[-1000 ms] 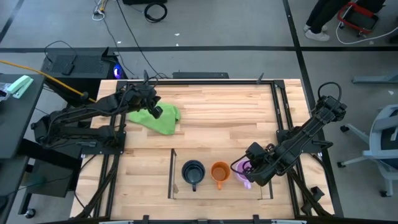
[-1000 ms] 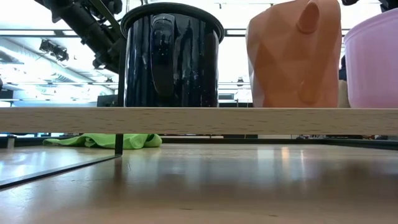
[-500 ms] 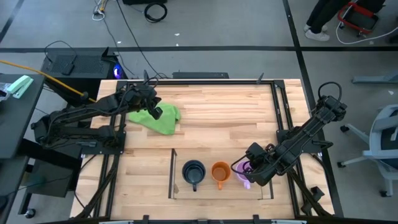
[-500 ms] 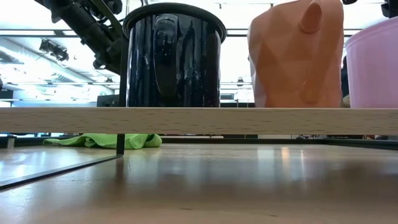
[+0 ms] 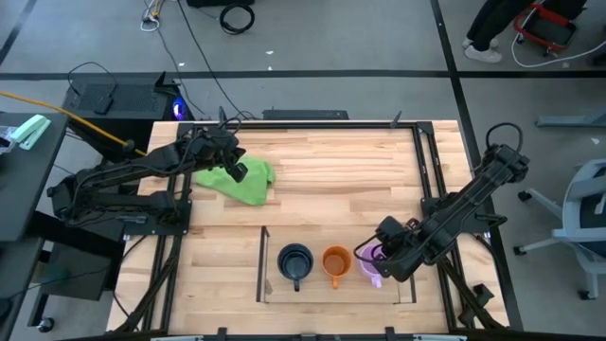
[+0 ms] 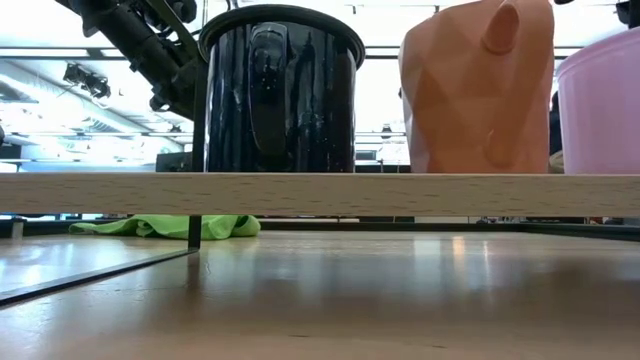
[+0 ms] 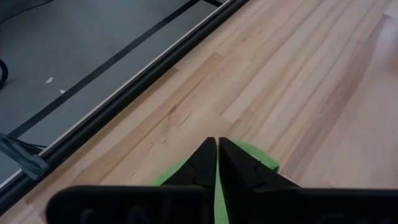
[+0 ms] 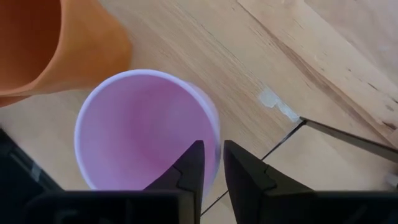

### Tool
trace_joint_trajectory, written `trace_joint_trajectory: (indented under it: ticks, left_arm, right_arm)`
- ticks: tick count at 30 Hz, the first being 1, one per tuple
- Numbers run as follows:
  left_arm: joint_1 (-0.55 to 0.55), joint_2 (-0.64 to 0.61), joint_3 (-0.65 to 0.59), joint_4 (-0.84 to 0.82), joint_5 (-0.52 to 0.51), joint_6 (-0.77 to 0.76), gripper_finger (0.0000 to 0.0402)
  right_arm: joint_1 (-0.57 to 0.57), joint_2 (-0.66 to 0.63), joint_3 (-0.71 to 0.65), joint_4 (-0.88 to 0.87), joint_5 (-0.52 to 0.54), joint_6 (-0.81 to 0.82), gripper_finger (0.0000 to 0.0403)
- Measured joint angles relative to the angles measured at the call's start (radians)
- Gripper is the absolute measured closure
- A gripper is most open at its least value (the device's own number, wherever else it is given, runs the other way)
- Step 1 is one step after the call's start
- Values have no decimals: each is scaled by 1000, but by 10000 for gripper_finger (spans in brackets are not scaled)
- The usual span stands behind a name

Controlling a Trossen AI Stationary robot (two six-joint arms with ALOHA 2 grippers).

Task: Stack small to large cups/mugs on shelf
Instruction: Put the pink mug on the shelf, then return to Home Position

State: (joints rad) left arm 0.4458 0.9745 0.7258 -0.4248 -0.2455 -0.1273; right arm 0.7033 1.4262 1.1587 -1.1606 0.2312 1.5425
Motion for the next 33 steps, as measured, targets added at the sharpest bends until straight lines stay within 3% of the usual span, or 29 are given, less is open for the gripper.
trace_joint_trajectory:
  ticks: [20,33]
  left_arm:
    - [0,0,0,-10,16,-14,379]
    - [0,0,0,-22,16,-18,388]
  right_arm:
    - [0,-29,5,-11,-1,8,334]
    - [0,-29,202,-165,68,-77,335]
